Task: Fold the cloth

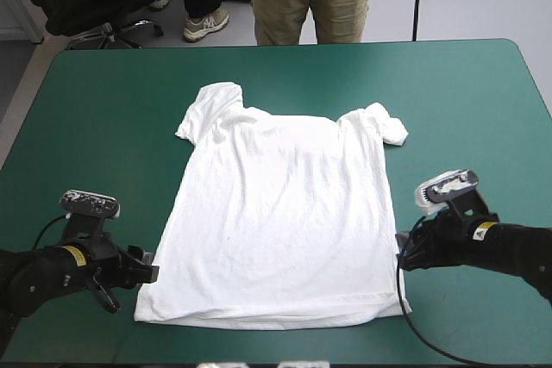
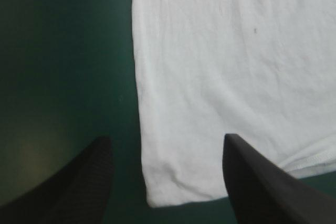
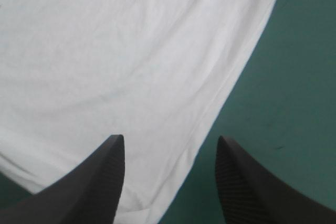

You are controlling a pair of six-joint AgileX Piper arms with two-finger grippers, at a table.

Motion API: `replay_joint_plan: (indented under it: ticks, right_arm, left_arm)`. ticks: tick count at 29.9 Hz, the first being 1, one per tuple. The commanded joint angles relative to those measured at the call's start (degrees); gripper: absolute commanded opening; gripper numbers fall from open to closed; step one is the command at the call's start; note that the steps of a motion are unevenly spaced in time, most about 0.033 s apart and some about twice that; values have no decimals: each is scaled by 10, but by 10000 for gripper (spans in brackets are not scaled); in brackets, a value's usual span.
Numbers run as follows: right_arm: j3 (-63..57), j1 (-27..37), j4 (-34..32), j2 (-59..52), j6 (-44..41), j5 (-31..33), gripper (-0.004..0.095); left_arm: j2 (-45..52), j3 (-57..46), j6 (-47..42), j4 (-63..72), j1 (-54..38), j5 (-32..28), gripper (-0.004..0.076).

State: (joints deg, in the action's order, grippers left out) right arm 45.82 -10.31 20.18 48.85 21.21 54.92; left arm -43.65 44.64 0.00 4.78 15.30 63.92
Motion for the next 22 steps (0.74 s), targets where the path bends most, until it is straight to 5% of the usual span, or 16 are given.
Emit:
replay_joint_plan:
  ticks: [1, 8, 22]
  right_arm:
    - [79, 3, -58, -14, -1, -6, 427]
    - [185, 3, -190, -14, -79, 56, 410]
    - [188, 3, -137, -13, -74, 75, 409]
  left_arm:
    - [1, 32, -32, -4, 1, 53, 450]
    - [1, -38, -82, -36, 1, 87, 449]
    - [-69, -151, -68, 19, 1, -63, 449]
